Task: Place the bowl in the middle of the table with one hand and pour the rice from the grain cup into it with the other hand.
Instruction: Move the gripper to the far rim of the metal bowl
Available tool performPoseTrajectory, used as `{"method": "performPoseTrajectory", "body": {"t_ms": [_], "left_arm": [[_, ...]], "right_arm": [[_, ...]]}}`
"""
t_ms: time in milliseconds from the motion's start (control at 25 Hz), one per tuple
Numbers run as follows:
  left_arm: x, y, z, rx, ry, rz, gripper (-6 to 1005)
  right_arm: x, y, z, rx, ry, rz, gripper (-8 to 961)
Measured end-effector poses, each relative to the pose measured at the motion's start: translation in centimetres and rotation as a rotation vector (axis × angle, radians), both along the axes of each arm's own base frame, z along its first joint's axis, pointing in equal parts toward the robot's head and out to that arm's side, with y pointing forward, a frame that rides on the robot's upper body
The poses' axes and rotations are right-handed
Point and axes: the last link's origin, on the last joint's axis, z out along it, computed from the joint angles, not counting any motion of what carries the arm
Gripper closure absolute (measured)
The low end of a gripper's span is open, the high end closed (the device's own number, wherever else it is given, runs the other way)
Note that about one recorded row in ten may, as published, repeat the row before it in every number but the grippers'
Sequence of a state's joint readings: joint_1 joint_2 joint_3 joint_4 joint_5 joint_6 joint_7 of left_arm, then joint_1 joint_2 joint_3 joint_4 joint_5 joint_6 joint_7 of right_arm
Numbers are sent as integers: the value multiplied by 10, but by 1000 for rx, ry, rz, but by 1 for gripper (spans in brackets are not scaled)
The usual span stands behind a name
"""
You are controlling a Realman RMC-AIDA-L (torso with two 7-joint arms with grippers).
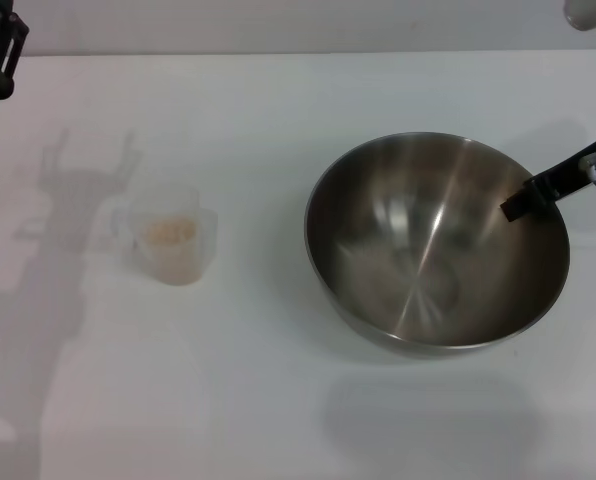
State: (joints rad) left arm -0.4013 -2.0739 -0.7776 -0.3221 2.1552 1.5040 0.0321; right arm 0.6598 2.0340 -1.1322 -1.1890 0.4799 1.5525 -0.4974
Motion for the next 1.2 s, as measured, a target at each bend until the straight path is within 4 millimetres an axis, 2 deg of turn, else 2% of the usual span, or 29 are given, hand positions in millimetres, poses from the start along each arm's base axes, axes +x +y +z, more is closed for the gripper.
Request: {"method": "performPoseTrajectory", "body": {"t_ms": [320, 400, 560, 840, 1200], "left_arm": [[0, 0, 0, 0, 0, -1, 139], [1, 1, 0, 0, 0, -1, 139], [1, 1, 0, 0, 0, -2, 139], [1, 0, 0, 2, 0, -4, 140], [0, -1, 1, 4, -1, -2, 140]], "right_arm": [[3, 0, -2, -6, -2, 7, 620], [3, 0, -3, -9, -2, 5, 848], [2, 2, 1, 13, 6, 10, 893], [-14, 10, 29, 153, 47, 81, 919], [-26, 18, 29, 234, 79, 142, 916]]}}
